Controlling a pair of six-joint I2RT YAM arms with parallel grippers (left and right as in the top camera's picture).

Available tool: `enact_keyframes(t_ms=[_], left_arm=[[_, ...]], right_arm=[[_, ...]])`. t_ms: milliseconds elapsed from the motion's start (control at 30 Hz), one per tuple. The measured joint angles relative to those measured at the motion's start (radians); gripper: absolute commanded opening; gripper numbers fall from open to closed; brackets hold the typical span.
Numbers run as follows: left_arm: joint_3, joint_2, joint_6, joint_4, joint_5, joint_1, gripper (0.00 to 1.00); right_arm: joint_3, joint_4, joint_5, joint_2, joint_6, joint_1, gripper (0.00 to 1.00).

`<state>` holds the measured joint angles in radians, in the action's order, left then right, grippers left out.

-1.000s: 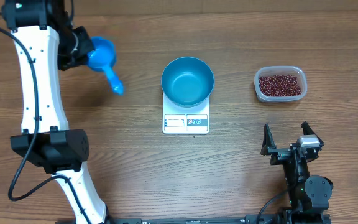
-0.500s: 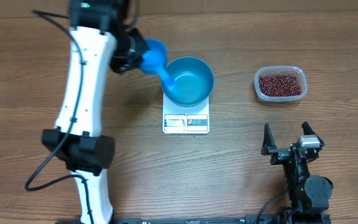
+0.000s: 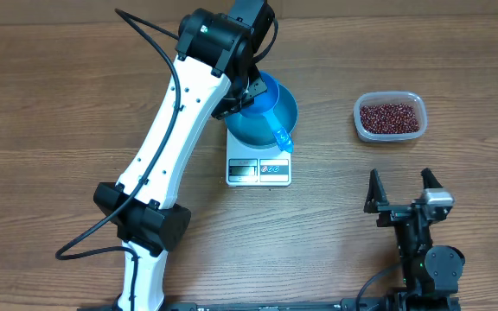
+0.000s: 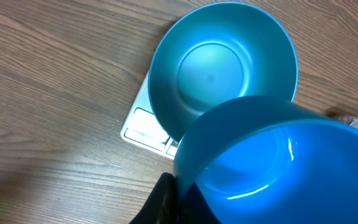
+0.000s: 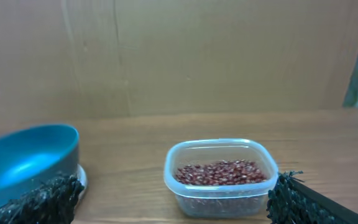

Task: Scoop item into bowl and weigh 150g on scale
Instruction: 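Lift the blue scoop with the left gripper over the teal bowl, then move the right gripper to the scoop and grasp its cup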

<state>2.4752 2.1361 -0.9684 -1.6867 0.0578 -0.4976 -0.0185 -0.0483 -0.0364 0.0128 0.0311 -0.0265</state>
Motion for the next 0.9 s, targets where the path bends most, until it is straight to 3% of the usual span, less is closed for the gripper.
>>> enact_keyframes(t_ms=[133, 333, 467, 600, 733, 900], left_arm=[[0.000, 0.000, -0.002, 0.000, 0.005, 0.000, 0.04], [0.000, 0.000, -0.002, 0.001, 0.008, 0.000, 0.04], [0.000, 0.000, -0.003, 0.000, 0.008, 0.000, 0.04], [0.000, 0.000, -0.005, 0.000, 0.008, 0.000, 0.04], [0.000, 0.000, -0.011, 0.000, 0.008, 0.000, 0.04], [0.000, 0.000, -0.079, 0.003, 0.008, 0.000, 0.04]], right_arm=[[-0.021, -0.070, -0.001, 0.000, 0.108, 0.000, 1.00], [-0.282, -0.305, -0.001, 0.037, 0.253, 0.000, 1.00], [-0.494, -0.460, -0.043, 0.204, 0.336, 0.000, 1.00], [-0.649, -0.510, -0.221, 0.431, 0.367, 0.000, 1.00], [-0.743, -0.401, -0.519, 0.639, 0.383, 0.000, 1.00], [-0.760, -0.026, -0.849, 0.838, 0.496, 0.000, 1.00]])
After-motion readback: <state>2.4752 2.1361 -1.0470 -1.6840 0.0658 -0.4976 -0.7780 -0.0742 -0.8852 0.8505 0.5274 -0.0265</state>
